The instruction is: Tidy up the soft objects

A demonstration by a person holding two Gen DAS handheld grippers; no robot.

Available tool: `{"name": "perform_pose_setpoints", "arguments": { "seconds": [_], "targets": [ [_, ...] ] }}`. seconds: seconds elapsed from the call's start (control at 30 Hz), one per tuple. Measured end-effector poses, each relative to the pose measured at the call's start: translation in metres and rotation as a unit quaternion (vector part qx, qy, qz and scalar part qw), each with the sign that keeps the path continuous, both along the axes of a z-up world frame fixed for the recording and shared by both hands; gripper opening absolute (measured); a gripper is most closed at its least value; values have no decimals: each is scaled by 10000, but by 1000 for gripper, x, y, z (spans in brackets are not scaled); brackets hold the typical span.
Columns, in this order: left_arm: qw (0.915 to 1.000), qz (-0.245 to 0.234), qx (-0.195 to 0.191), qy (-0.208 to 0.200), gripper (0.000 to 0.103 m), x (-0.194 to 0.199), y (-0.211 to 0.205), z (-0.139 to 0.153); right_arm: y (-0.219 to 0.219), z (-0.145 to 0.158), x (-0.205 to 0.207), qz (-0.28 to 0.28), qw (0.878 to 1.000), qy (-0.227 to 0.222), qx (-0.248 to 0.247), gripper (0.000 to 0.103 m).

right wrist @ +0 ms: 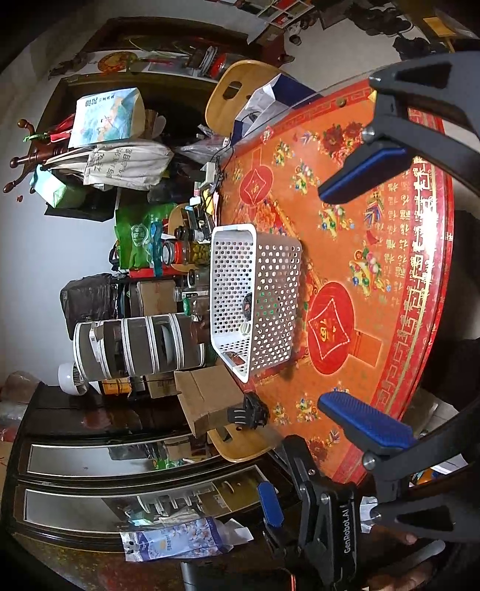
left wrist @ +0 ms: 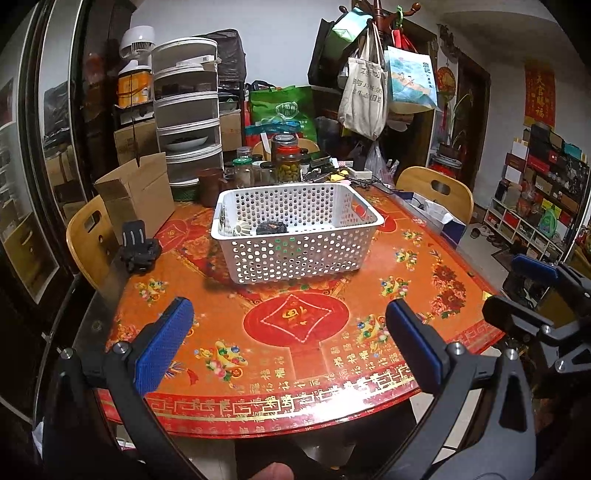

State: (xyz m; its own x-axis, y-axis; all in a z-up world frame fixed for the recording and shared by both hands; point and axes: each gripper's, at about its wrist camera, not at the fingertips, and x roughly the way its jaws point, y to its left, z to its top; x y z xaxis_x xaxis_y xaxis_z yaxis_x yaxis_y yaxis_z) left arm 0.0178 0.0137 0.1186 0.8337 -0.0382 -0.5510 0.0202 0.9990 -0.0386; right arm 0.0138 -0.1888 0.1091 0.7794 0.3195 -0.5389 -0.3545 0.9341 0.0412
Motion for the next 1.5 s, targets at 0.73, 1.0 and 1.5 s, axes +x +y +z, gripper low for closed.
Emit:
{"name": "perform_pose_setpoints", "arguments": {
  "seconds": [0.73, 1.0, 1.5],
  "targets": [
    [10000, -75, -19, 20, 103, 2, -3, -5, -5, 4, -2, -54, 9999, -26, 103, 101],
    [10000, -80, -26, 20, 103, 2, -4, -6, -6, 5, -2, -53, 9999, -27, 115, 101],
    [9999, -88, -27, 41, 103, 3, -7, -12, -6, 5, -2, -46, 9999, -23, 111, 101]
  ]
}}
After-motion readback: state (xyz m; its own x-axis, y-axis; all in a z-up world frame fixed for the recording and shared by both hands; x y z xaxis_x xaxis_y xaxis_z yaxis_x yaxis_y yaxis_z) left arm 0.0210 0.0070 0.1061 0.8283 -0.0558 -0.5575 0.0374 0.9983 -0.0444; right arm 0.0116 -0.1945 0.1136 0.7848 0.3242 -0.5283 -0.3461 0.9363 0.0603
